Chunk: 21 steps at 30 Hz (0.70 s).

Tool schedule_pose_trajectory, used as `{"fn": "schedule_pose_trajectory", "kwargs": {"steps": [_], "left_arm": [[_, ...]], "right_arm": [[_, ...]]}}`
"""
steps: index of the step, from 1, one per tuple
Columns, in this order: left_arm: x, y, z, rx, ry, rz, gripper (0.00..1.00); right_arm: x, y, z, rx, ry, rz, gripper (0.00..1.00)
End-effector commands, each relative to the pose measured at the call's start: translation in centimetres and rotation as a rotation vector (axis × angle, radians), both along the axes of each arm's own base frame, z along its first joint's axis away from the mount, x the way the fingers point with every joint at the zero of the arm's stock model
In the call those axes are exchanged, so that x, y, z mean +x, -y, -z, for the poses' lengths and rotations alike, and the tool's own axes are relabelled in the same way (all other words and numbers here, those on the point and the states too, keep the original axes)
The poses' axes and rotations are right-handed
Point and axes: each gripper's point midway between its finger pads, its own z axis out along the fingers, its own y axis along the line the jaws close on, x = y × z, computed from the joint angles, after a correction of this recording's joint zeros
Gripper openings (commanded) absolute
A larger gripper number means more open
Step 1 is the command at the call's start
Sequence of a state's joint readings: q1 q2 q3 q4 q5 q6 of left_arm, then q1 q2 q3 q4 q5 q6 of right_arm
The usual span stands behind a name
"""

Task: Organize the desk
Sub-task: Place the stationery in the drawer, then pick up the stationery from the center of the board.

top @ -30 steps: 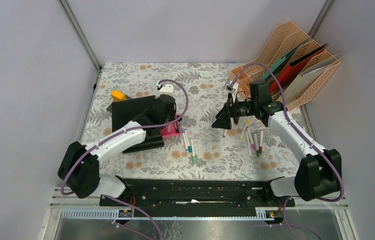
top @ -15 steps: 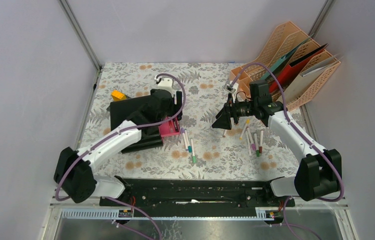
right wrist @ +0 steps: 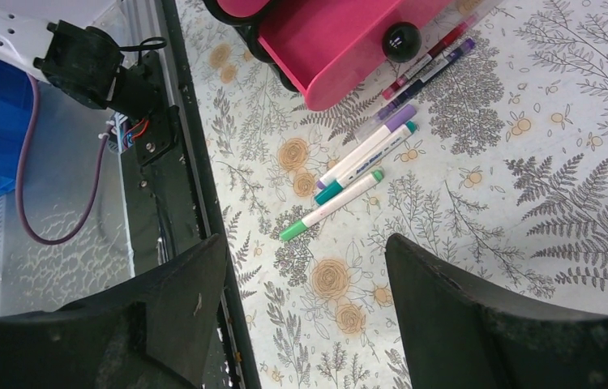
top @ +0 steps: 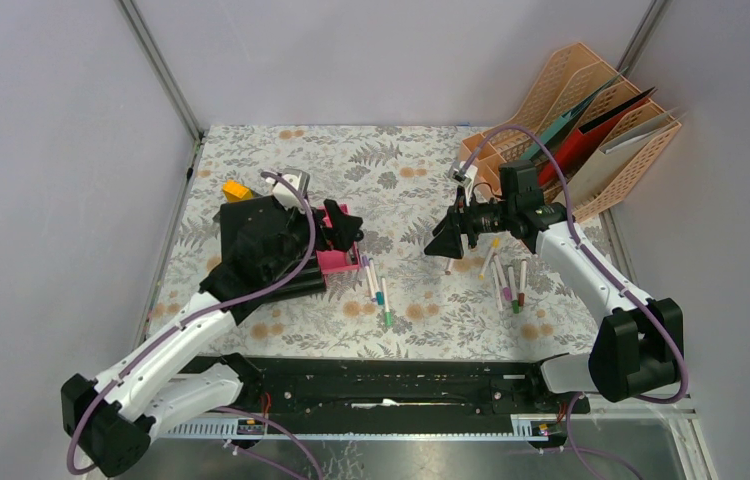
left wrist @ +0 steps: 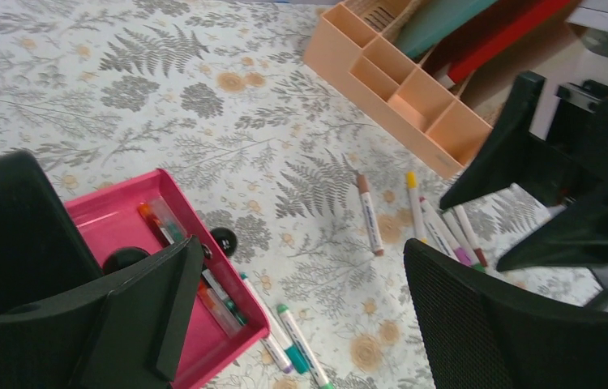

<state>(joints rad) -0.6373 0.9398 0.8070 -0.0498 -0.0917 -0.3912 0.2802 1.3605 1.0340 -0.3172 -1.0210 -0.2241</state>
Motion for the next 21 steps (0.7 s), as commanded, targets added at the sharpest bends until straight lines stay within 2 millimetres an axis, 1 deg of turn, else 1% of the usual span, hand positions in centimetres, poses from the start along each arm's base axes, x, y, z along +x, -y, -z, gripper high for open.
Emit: {"fn": "schedule_pose_trajectory", "kwargs": {"steps": [1,4,7,10,13,16,21], "left_arm": [[-2.4,0.9,-1.9,-0.095,0.011,0.111,0.99],[-3.4,0.2,-2.3,-0.069,0.012,0.125,0.99],[-4.5,-0.5,-3.3,-0.040,0.019,0.143,0.99],[-5.2,-1.3,-3.6,0.009,0.038,0.149,0.99],[-5.0,-2.6,-3.0,0.058,0.059,0.104,0.99],[-4.7,-3.1,-1.8,0.076,0.059,0.074,0.99],[-4.8,-3.7,-1.6,0.068,0.064,0.078,0.99]], "right_arm": [[1.5,0.5,-0.8,-0.026,0.077,0.046,0.78],[2.2,0.8,-0.2,-0.057,0.089,0.082,0.77],[3.0,1.3,0.5,-0.094,0.100,0.116,0.77],[3.5,1.8,1.1,-0.130,0.116,0.138,0.77],[4.1,2.3,1.6,-0.171,0.137,0.160,0.77],[4.5,2.7,2.3,-0.208,0.144,0.171,0.77],[4.9,3.4,3.5,-0.272,0.159,0.160,0.77]]}}
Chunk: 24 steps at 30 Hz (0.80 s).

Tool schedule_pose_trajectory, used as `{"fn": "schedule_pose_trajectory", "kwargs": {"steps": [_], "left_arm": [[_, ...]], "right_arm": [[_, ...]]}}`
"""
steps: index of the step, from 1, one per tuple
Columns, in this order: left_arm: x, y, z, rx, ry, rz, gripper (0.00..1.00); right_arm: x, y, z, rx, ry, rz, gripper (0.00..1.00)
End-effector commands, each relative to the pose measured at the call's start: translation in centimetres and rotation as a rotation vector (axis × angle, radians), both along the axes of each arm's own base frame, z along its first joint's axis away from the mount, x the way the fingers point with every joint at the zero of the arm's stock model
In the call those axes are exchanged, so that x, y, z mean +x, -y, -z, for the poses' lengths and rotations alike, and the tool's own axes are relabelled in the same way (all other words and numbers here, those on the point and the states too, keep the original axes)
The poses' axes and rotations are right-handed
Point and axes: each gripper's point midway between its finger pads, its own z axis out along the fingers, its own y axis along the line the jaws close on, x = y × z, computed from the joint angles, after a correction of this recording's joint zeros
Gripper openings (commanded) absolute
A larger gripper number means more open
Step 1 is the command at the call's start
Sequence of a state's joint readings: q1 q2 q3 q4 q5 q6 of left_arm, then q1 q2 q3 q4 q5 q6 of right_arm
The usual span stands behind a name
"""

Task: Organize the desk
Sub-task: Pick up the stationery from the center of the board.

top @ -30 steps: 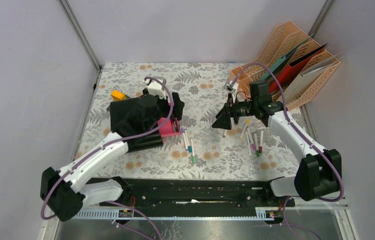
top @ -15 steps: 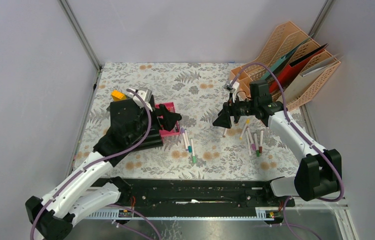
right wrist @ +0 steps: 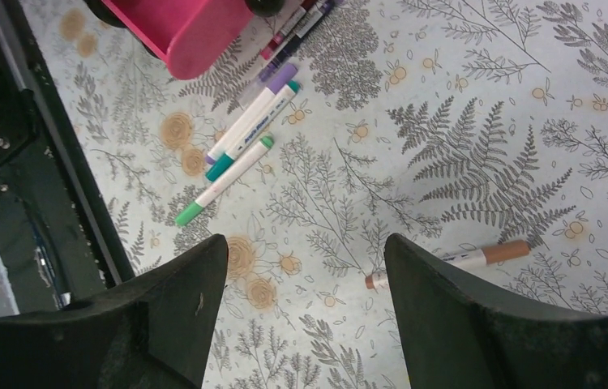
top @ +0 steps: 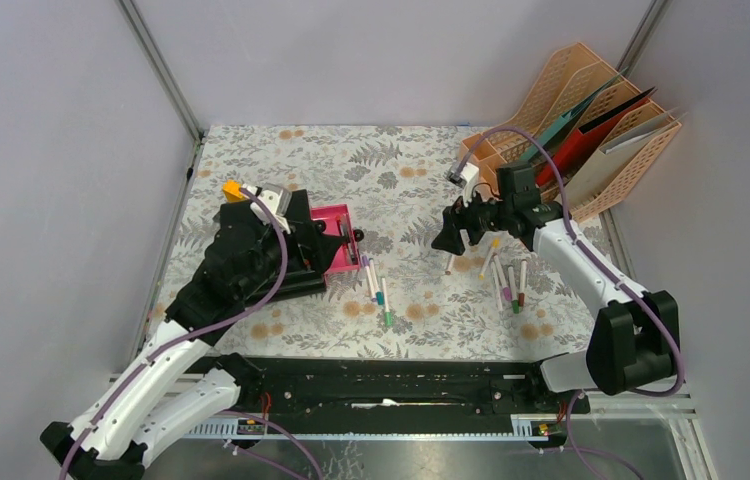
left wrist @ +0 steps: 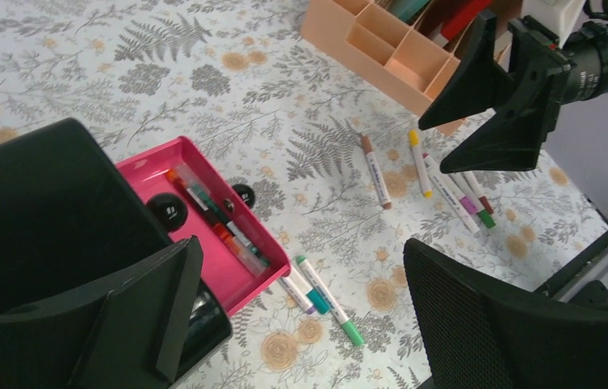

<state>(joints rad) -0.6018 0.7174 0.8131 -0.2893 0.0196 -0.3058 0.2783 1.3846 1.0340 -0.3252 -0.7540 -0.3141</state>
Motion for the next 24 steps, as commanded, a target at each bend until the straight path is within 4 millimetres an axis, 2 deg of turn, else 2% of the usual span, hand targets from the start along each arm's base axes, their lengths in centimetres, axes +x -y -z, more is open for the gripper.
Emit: {"fn": "schedule_pose_trajectory", "kwargs": {"steps": [1,7,13,16,19,21,24], "left_arm": [[0.2,-0.8,-0.3,0.002,0.045,-0.007,0.99],[1.2,-1.5,0.2,-0.036,0.025,0.013,0.99],[2.3,-2.1,0.5,-0.111,-0.018,0.044,0.99],[2.8,-2.9,0.8,-0.120,-0.026,0.019,0.99],[3.2,-3.4,1.0,-0.121,-0.024,-0.002,0.99],[3.4,-3.6,0.9,-0.126,-0.018,-0.007,0.99],[3.7,-4.1,0.8,-0.133,-0.010,-0.021,0.99]], "right_arm": [[1.3,1.2,0.2,-0.088,0.062,0.002,0.77],[1.9,2.8,0.6,-0.147,0.083,0.028,0.77],[2.1,2.5,1.5,-0.136,0.039,0.031,0.77],[3.1,2.2,2.4,-0.112,-0.015,0.098,0.76],[3.8,1.2,3.1,-0.062,-0.088,0.145,0.73],[4.2,-0.1,4.0,-0.053,-0.139,0.157,0.68],[4.9,-2.4,5.4,-0.075,-0.187,0.165,0.66]]}}
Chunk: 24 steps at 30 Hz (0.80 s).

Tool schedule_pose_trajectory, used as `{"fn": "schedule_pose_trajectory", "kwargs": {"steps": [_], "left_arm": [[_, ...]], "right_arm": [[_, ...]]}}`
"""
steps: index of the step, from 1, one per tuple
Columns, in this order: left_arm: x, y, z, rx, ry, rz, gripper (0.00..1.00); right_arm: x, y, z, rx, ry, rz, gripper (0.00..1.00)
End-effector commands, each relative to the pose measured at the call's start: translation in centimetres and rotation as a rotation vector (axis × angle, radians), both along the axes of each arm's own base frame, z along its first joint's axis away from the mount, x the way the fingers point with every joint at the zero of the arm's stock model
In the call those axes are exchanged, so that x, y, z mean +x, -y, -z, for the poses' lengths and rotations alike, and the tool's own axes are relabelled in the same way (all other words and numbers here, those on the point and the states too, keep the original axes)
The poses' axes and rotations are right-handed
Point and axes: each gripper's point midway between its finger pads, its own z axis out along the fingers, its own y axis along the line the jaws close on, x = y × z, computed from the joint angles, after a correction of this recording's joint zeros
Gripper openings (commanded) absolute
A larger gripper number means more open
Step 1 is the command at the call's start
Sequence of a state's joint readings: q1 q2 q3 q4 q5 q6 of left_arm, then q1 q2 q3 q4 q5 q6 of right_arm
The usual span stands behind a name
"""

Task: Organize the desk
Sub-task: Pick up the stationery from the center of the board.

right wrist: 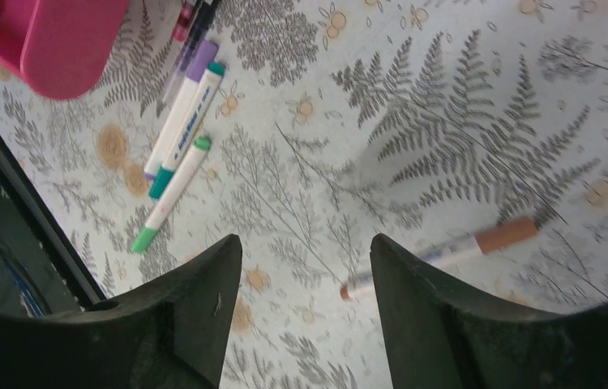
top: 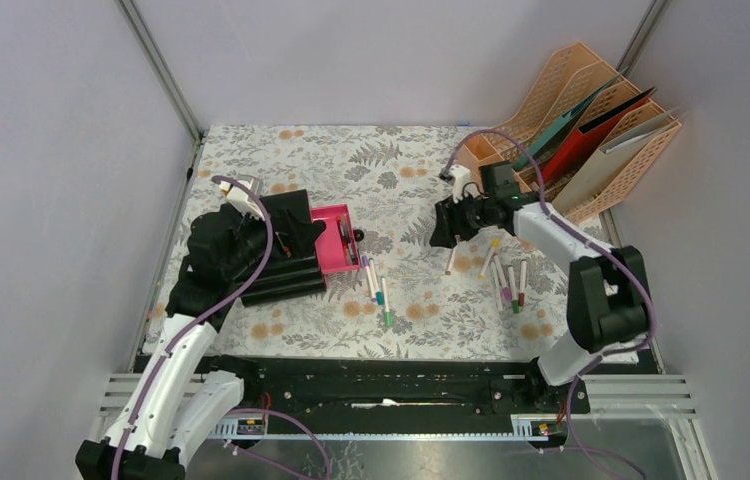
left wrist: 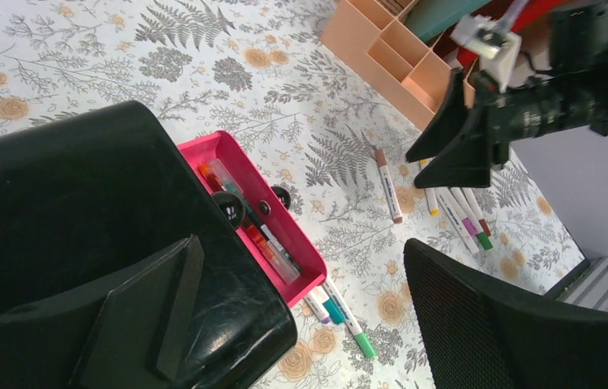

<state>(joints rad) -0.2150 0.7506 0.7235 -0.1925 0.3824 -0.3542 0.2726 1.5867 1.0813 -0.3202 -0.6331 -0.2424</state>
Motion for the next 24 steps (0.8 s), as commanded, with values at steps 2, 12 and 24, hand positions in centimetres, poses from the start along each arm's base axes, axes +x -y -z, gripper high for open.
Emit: {"fn": "schedule_pose_trajectory", "kwargs": {"steps": [2,12,24], "left_arm": [[0.7,-0.3,-1.6,-0.038,0.074,0.002,0.99],[0.8,-1.2,-1.7,-0.036,0.086,-0.029,0.99],[0.6,-1.5,-2.2,-0.035,0.113,-0.046,0.99]], "right_arm": [[3.0,-5.0,0.2,0.040,-0.034,0.068,0.65],[5.7,-14.0,3.4,0.080,-0.240,0.141,0.53],[6.2,-18.8,6.5,0.075,-0.378,0.157,0.48]]}}
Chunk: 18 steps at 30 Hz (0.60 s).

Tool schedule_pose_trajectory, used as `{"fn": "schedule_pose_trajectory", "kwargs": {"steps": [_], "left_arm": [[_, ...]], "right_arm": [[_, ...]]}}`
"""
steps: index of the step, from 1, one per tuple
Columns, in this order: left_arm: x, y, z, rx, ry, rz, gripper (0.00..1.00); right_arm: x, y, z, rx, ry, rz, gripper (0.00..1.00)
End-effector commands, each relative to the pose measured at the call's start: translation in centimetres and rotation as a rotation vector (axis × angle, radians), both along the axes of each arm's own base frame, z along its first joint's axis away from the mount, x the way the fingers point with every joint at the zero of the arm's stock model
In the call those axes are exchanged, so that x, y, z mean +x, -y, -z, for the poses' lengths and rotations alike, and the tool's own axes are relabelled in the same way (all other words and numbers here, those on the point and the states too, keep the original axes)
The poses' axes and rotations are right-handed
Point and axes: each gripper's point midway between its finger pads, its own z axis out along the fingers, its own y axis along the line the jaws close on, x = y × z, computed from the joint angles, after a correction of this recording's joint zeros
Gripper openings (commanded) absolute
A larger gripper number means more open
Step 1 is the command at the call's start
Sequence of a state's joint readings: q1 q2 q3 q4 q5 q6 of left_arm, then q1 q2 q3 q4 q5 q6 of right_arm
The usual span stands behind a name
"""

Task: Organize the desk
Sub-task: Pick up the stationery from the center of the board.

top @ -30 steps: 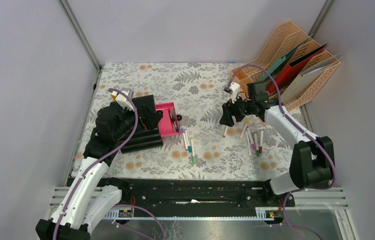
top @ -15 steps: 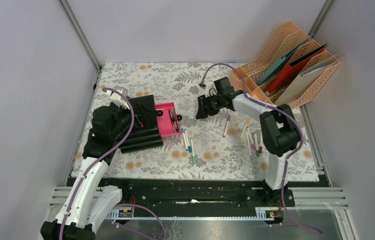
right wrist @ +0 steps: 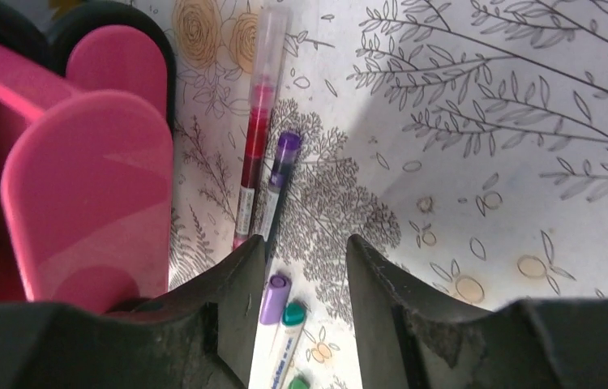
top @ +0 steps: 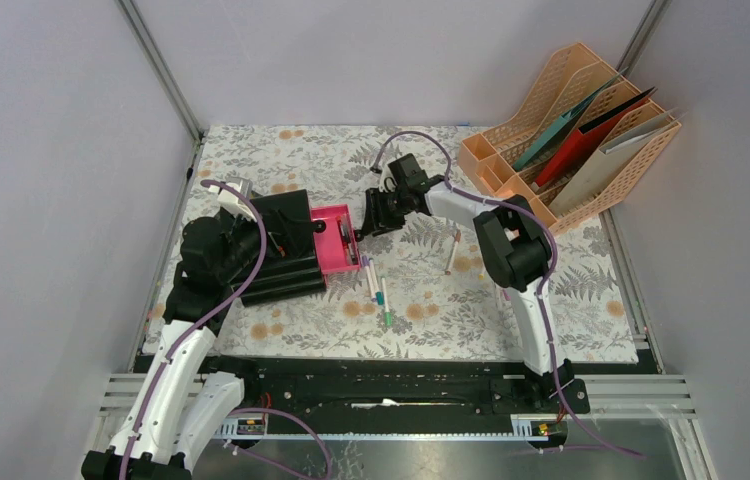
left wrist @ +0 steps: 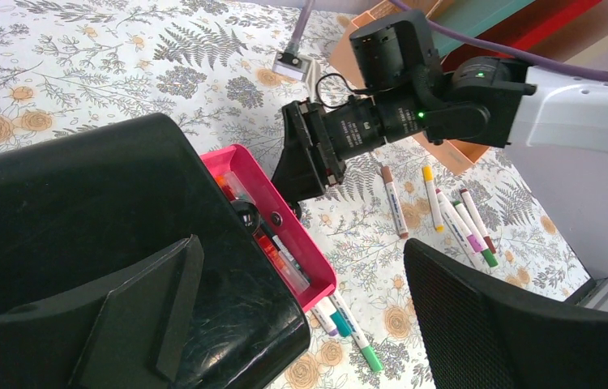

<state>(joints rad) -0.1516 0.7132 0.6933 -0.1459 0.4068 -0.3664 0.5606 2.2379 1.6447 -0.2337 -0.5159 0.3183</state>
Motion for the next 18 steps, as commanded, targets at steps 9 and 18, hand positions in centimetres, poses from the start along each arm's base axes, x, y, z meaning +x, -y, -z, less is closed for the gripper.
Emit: {"fn": "schedule_pose_trajectory", "kwargs": {"steps": [9,18], "left_arm": [[0.3,-0.2,-1.6,-0.008,0.070,-0.007,0.99],[0.2,-0.2,-1.6,-0.011,0.069,-0.005,0.99]], "right_arm": [[-0.4,-3.1,0.6,0.011,-0.087,-0.016,0.46],[-1.6,-2.6,2.6,-0.085,-0.095,-0.052,0.46]]}}
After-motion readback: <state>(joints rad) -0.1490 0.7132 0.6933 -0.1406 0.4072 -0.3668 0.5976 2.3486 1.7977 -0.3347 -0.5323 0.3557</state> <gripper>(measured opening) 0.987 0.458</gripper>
